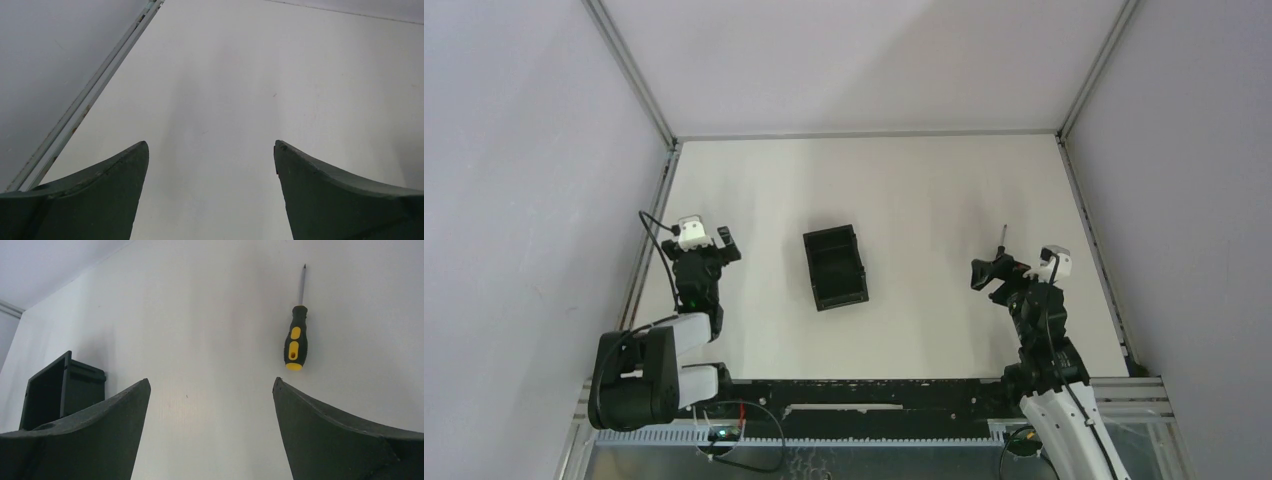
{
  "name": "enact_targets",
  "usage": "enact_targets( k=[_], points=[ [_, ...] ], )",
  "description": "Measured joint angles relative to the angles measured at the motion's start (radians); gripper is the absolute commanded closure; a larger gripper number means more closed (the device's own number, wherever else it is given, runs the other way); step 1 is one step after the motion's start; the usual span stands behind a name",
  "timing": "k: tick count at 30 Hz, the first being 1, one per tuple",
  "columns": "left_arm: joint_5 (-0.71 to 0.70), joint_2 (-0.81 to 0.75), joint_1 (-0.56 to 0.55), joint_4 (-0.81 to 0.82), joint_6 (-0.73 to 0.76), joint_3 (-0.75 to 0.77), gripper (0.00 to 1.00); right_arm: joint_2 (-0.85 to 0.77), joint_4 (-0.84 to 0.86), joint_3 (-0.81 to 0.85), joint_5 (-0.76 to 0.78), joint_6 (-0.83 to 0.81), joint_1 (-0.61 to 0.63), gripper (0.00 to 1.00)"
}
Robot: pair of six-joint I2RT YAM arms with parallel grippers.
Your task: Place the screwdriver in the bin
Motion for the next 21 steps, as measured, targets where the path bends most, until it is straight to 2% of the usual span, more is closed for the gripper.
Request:
enact_targets(
  k=[7,10,15,21],
  points=[
    [0.0,0.0,0.0,0.0,0.0,0.0,0.0,0.017,0.022,0.02,0.015,-0.036,0.0,0.03],
    [0.0,0.0,0.0,0.0,0.0,0.0,0.0,0.096,0.035,0.096,0.037,-0.071,0.0,0.03],
    [0.0,0.0,0.0,0.0,0.0,0.0,0.0,0.415,0.005,0.403,0.071,-0.13,-0.016,0.03],
    [0.0,0.0,0.0,0.0,0.0,0.0,0.0,0.848,-0.154,0.819,0.05,-0.173,-0.088,0.03]
  ],
)
